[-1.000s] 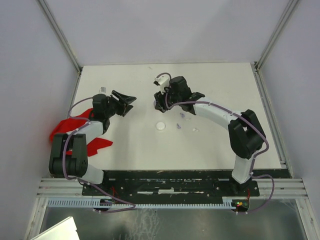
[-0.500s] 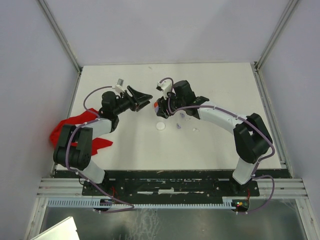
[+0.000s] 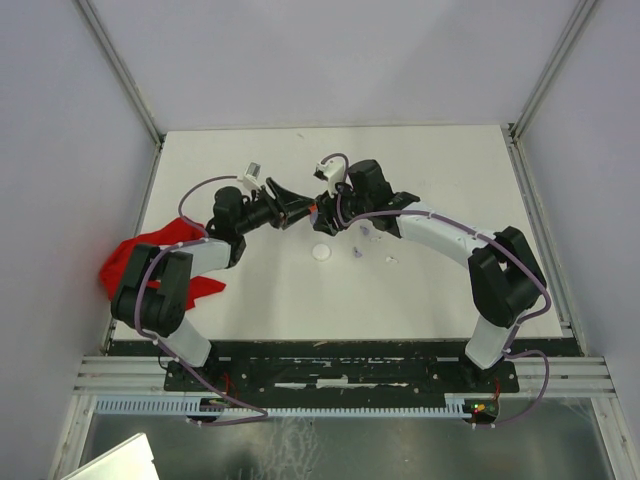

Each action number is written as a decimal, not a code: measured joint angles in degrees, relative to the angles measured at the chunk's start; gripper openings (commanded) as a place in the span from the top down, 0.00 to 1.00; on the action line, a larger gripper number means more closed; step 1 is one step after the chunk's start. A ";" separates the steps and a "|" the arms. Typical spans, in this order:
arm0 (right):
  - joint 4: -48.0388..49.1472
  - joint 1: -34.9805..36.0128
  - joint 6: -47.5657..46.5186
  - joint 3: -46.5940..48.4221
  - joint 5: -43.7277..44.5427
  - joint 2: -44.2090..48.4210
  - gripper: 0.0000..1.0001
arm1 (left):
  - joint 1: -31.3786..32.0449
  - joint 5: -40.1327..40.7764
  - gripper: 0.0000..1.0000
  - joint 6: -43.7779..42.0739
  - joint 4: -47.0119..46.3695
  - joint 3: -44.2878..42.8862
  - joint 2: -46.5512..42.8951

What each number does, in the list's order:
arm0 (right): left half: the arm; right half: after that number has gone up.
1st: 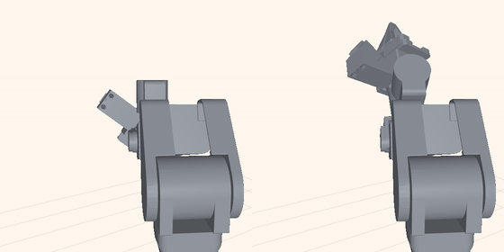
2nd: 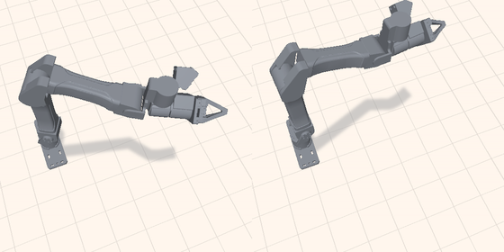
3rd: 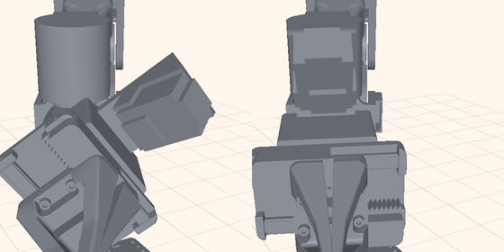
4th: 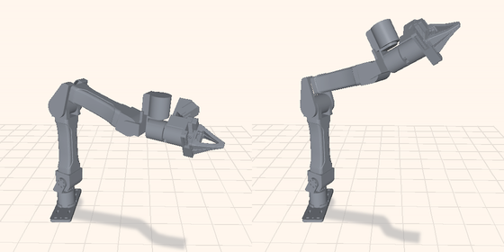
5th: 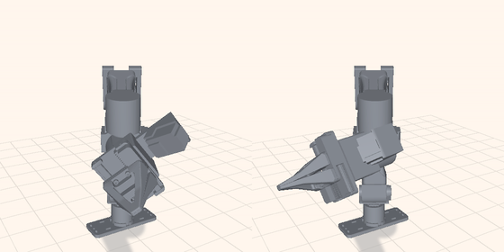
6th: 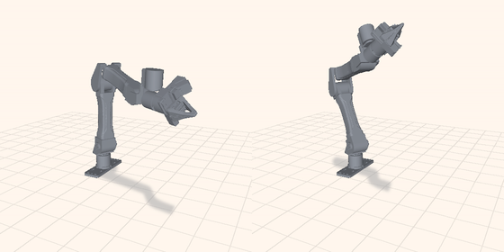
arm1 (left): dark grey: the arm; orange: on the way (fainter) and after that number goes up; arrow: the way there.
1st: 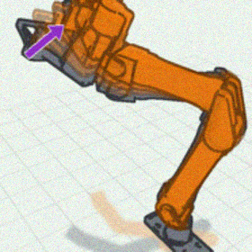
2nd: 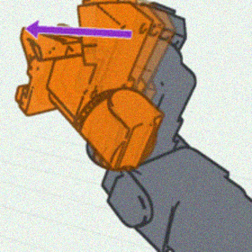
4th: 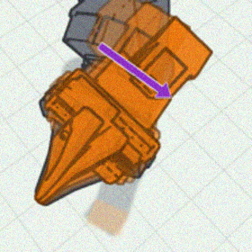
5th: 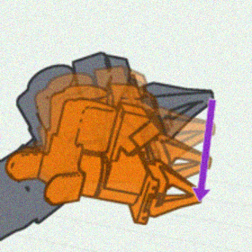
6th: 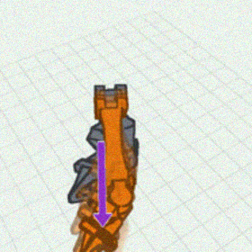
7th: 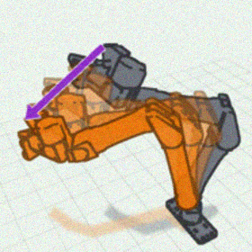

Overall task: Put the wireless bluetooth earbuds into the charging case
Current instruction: Pick up the charging case at the center of the board.

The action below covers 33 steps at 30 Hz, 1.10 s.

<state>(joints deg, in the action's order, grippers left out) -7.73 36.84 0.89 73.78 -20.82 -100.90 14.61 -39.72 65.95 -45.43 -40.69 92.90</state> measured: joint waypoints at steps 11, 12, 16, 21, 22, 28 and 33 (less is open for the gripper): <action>-0.02 -0.44 0.61 0.00 -0.17 0.00 0.72 | 0.37 0.20 0.36 -0.02 -0.59 0.81 0.42; -0.04 -0.46 0.63 0.00 -0.17 0.00 0.72 | 0.44 0.22 0.36 -0.02 -0.61 0.81 0.46; -0.20 -0.52 0.79 0.00 -0.22 0.00 0.72 | 0.81 0.66 0.37 -0.02 -0.61 0.81 0.72; -0.37 -0.59 0.83 0.00 -0.20 0.00 0.72 | 1.11 0.59 0.37 -0.02 -0.52 0.81 1.60; -0.02 -0.59 0.83 0.00 -0.20 0.02 0.72 | 1.31 0.55 0.37 -0.02 -0.50 0.81 1.81; 0.79 -0.59 0.83 0.00 -0.20 0.35 0.72 | 2.14 0.39 0.40 -0.02 -0.35 0.83 2.32; 0.87 -0.59 0.85 0.00 -0.20 0.42 0.72 | 2.23 0.39 0.48 -0.02 -0.37 1.01 2.32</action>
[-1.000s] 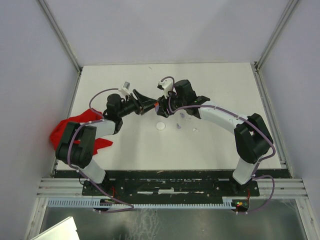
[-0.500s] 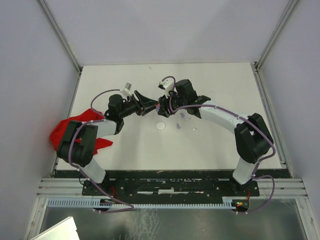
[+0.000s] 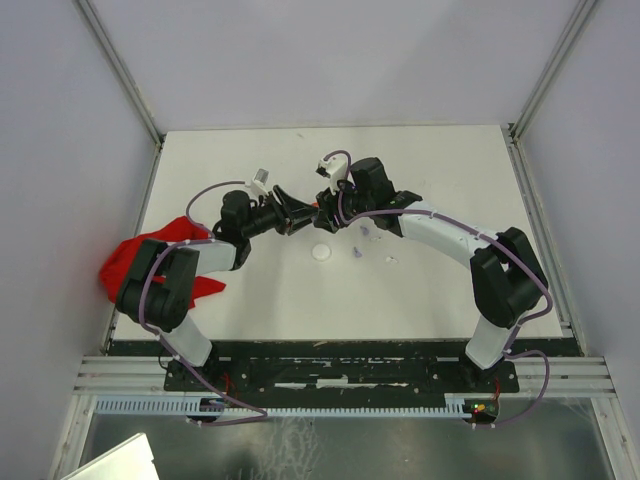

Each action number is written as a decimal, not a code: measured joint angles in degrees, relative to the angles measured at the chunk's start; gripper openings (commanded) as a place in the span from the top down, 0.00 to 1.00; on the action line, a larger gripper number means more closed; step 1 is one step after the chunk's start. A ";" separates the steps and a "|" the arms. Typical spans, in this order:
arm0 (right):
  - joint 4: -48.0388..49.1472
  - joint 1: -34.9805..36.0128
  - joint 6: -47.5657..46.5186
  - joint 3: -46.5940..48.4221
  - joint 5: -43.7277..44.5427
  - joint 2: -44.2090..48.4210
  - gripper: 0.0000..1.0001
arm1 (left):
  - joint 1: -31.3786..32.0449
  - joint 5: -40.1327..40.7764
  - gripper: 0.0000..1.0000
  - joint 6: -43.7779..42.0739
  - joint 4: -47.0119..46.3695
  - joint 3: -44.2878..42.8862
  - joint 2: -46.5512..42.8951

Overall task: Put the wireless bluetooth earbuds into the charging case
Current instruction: Pick up the charging case at the center of the board.

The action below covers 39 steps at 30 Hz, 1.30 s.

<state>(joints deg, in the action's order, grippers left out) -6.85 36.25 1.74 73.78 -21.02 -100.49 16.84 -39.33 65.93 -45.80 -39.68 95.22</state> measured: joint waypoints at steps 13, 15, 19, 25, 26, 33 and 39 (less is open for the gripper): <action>-0.02 0.00 0.00 0.00 0.02 0.31 0.72 | 0.00 0.28 0.54 0.00 -0.11 0.15 0.00; 0.00 -0.02 0.00 0.00 0.00 0.37 0.72 | 0.00 0.35 0.54 0.00 -0.17 0.44 0.00; 0.00 -0.07 -0.02 0.00 0.02 0.39 0.72 | 0.00 0.90 0.55 0.00 -0.15 0.70 0.00; -0.02 -0.22 -0.02 0.00 0.00 0.72 0.73 | -0.26 1.86 0.55 0.02 -0.35 0.76 0.00; 0.00 -0.22 -0.02 0.00 0.02 0.79 0.73 | -0.28 1.90 0.55 0.02 -0.61 0.81 -0.02; -0.02 -0.33 -0.02 -0.11 0.00 1.03 0.73 | -0.37 2.08 0.57 0.24 -1.95 1.22 -0.02; -0.02 -0.33 -0.02 -0.13 0.00 1.07 0.73 | -0.37 2.21 0.62 1.11 -3.34 1.55 -0.04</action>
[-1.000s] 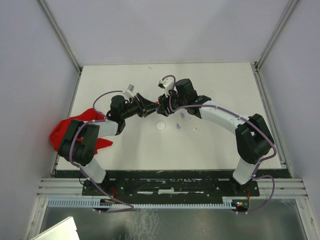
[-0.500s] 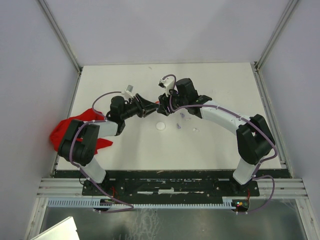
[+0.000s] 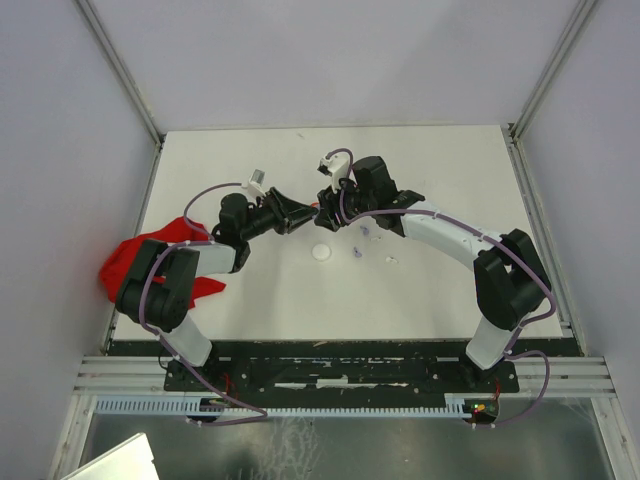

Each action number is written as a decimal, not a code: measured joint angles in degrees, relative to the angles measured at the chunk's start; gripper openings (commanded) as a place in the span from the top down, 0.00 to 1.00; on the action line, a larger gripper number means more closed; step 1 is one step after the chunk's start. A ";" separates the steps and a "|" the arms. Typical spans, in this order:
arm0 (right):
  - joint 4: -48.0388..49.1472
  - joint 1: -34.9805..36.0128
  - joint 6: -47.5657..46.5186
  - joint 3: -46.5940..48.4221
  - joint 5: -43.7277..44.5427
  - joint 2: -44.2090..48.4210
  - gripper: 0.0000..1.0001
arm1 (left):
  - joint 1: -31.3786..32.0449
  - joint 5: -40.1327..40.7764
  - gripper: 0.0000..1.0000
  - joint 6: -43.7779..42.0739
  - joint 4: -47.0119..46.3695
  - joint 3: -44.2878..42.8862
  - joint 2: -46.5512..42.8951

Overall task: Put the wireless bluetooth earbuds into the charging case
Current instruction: Pick up the charging case at the center of the board.

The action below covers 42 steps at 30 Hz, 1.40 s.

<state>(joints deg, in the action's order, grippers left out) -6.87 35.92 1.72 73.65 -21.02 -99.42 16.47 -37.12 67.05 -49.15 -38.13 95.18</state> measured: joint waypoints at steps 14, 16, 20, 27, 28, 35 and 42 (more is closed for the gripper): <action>0.28 -0.07 0.00 -0.02 0.02 0.07 0.73 | 0.00 0.00 0.77 0.87 -1.66 0.09 0.02; 0.37 -0.07 0.00 -0.02 0.00 0.07 0.73 | -0.02 0.00 0.82 0.87 -1.79 0.09 0.02; 0.44 -0.07 0.02 -0.02 0.00 0.07 0.64 | -0.02 -0.02 0.95 0.90 -1.99 0.11 0.02; 0.48 -0.07 0.39 -0.02 0.04 0.07 0.25 | -0.07 -0.07 0.97 1.16 -2.14 0.11 0.04; 0.42 -0.07 0.57 -0.02 0.04 0.11 0.23 | -0.07 -0.11 0.97 1.29 -2.32 0.09 0.04; 1.70 -1.36 4.52 -2.69 1.84 5.01 0.15 | -0.11 -0.07 0.97 1.73 -3.39 0.09 0.09; -0.48 -2.91 8.52 -0.61 8.26 8.61 0.15 | -0.11 0.11 0.97 1.73 -3.67 0.09 0.09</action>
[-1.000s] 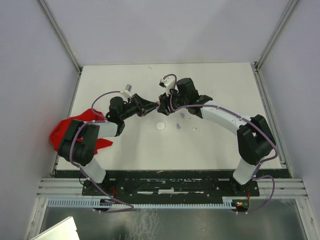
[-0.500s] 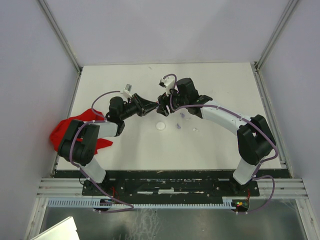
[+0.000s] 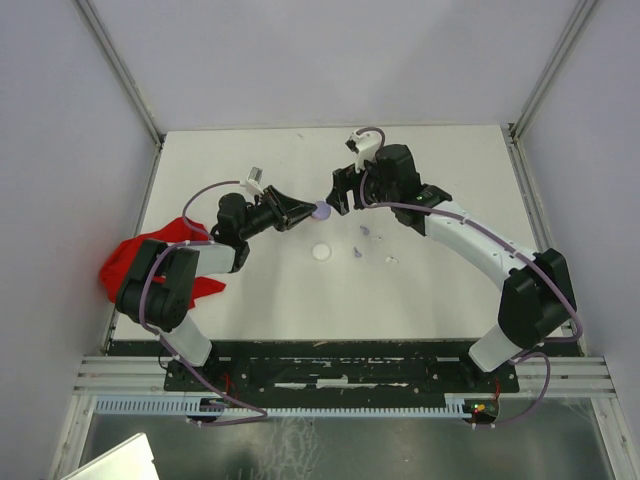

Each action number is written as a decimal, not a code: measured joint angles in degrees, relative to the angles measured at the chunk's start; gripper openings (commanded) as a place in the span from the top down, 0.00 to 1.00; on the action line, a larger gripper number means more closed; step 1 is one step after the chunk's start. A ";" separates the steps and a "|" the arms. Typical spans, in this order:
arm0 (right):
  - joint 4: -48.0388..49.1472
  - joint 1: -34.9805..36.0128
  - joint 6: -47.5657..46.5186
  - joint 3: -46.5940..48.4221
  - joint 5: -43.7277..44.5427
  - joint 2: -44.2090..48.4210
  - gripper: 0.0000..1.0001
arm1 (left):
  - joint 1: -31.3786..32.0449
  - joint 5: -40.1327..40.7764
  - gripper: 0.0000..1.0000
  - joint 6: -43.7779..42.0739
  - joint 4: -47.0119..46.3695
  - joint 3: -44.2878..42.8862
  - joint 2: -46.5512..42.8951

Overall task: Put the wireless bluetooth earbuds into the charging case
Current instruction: Pick up the charging case at the center of the board, then open the charging case.

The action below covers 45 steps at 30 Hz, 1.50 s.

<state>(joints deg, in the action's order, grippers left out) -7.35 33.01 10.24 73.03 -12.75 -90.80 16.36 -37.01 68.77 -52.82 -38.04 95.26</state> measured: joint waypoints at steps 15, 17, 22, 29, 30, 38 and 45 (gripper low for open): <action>-4.35 0.00 2.19 0.22 2.25 -5.38 0.15 | 0.00 0.33 0.97 0.07 -0.13 -0.02 0.00; -4.31 0.00 2.38 0.22 2.25 -6.19 0.15 | -0.07 0.46 0.97 0.26 -0.55 -0.02 0.00; -3.54 0.00 2.64 0.26 2.25 -8.07 0.15 | -0.04 0.44 0.97 1.84 -2.08 -0.02 0.00; -2.51 0.00 3.28 0.81 2.25 -9.70 0.15 | -0.07 0.48 0.97 2.51 -2.75 -0.02 0.00; -2.51 0.00 3.26 1.01 2.25 -9.79 0.15 | -0.11 0.52 0.97 2.69 -2.89 -0.02 0.00; -2.29 0.00 3.26 1.40 2.80 -10.01 0.15 | -0.15 0.87 0.97 3.76 -3.13 -0.44 0.11; -2.16 -0.02 3.23 2.69 2.73 -10.95 0.15 | -0.26 1.03 0.97 5.22 -5.22 -1.07 1.29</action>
<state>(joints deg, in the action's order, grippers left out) -9.52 32.99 13.47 75.72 -10.02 -101.75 16.10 -35.99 74.00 -58.04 -39.11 96.55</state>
